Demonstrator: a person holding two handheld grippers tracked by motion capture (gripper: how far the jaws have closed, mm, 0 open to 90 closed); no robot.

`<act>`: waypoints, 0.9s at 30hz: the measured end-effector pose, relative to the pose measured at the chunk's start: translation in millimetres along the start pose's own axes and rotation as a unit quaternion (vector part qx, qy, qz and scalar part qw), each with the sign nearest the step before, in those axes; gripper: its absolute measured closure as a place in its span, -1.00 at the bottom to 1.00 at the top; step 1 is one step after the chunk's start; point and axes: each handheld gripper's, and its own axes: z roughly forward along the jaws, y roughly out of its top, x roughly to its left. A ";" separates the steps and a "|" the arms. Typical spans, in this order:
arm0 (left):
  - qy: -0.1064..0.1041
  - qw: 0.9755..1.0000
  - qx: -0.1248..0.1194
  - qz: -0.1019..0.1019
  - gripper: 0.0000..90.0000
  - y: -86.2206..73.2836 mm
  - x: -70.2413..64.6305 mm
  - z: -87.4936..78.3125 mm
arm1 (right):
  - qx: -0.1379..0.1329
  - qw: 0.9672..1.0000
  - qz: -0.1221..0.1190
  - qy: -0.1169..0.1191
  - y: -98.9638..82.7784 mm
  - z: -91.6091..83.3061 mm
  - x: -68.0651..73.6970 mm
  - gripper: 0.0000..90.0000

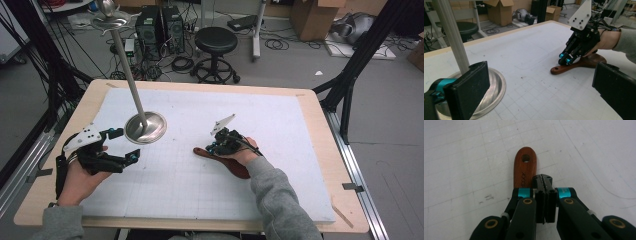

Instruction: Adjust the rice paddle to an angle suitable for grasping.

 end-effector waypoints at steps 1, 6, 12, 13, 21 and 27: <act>0.000 1.000 0.000 0.000 -0.96 0.0 0.0 0.0 | 0.000 1.000 0.000 0.000 -0.1 -0.2 -0.1 0.99; 0.005 1.000 -0.003 -0.001 -0.96 0.3 1.6 -1.6 | -0.004 1.000 0.000 -0.005 0.5 -4.0 -0.1 0.96; 0.023 1.000 0.000 0.006 -0.96 -1.3 3.3 -3.9 | -0.039 0.999 -0.002 -0.009 4.0 -23.1 5.0 0.25; 0.024 1.000 0.000 0.005 -0.96 -1.3 4.3 -3.9 | -0.037 0.999 -0.002 -0.012 4.0 -24.8 6.1 0.17; 0.034 0.999 0.002 0.010 -0.96 1.8 6.3 -2.9 | -0.033 0.999 -0.020 -0.014 6.6 -38.3 16.9 -0.07; 0.031 0.999 -0.011 0.003 -0.96 6.4 12.1 -1.7 | -0.042 0.999 -0.015 0.003 6.3 -50.6 21.2 -0.42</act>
